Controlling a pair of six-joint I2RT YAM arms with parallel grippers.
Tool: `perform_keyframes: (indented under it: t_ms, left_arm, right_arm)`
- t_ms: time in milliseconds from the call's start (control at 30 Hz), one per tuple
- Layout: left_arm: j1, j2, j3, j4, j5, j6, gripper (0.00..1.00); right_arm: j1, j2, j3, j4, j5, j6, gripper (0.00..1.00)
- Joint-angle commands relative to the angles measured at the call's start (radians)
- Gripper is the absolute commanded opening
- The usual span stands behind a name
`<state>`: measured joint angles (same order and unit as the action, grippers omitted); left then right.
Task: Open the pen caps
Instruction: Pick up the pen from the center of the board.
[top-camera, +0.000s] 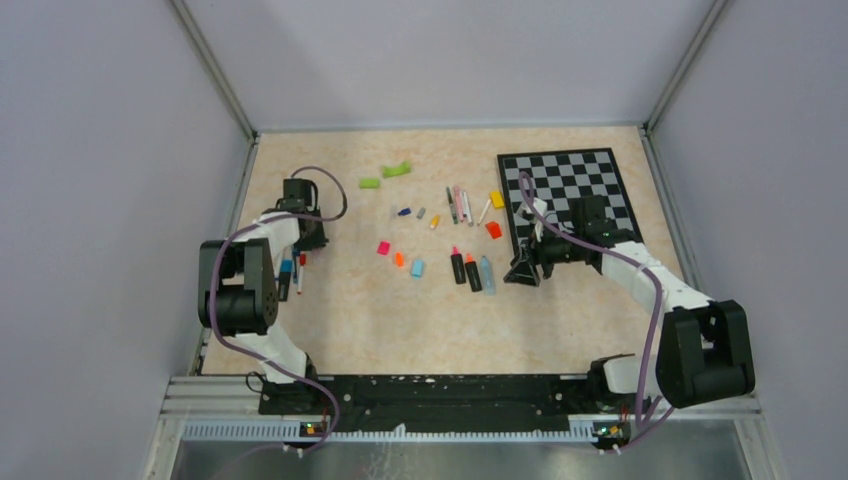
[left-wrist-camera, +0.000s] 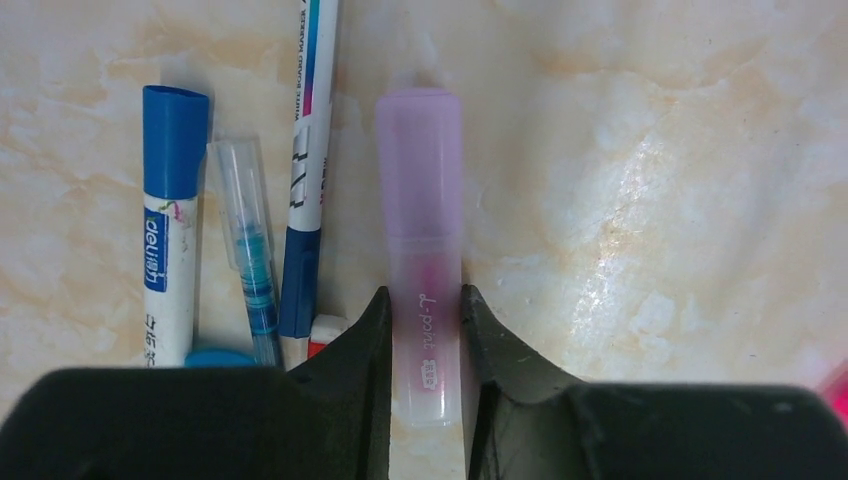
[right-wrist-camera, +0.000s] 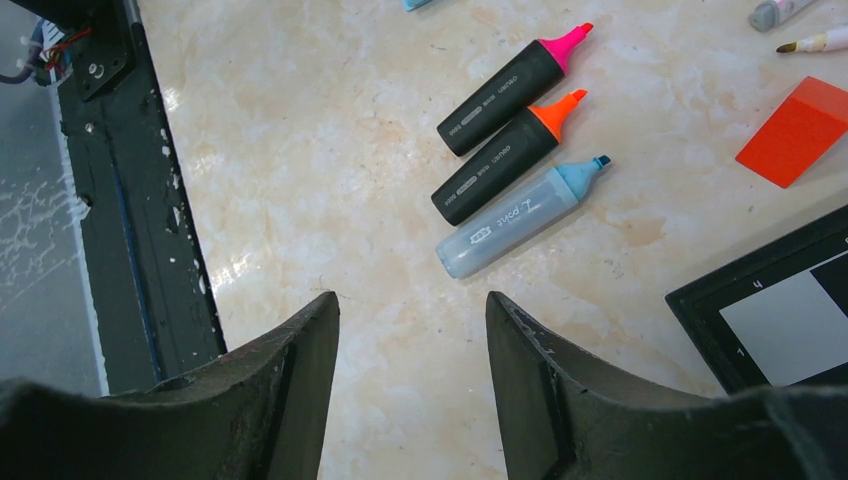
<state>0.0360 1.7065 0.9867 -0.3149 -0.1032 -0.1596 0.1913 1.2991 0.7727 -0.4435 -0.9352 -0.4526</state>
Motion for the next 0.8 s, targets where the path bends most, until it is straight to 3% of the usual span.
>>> perform_keyframes:
  t_ms: [0, 267, 533, 767]
  left_arm:
    - [0.006, -0.009, 0.001, -0.053, 0.049, -0.021, 0.18]
    - [0.003, -0.244, -0.065, -0.047, 0.304, -0.066, 0.07]
    - [-0.005, -0.564, -0.287, 0.176, 0.758, -0.216, 0.02]
    - [-0.091, -0.803, -0.417, 0.331, 0.873, -0.382, 0.01]
  right_arm:
    - [-0.008, 0.006, 0.008, 0.0, -0.007, -0.031, 0.55]
    - [-0.039, -0.03, 0.003, -0.033, -0.08, -0.071, 0.55]
    - [-0.039, -0.218, -0.038, -0.126, -0.122, -0.199, 0.55]
    - [-0.039, -0.308, -0.026, -0.289, -0.2, -0.32, 0.56]
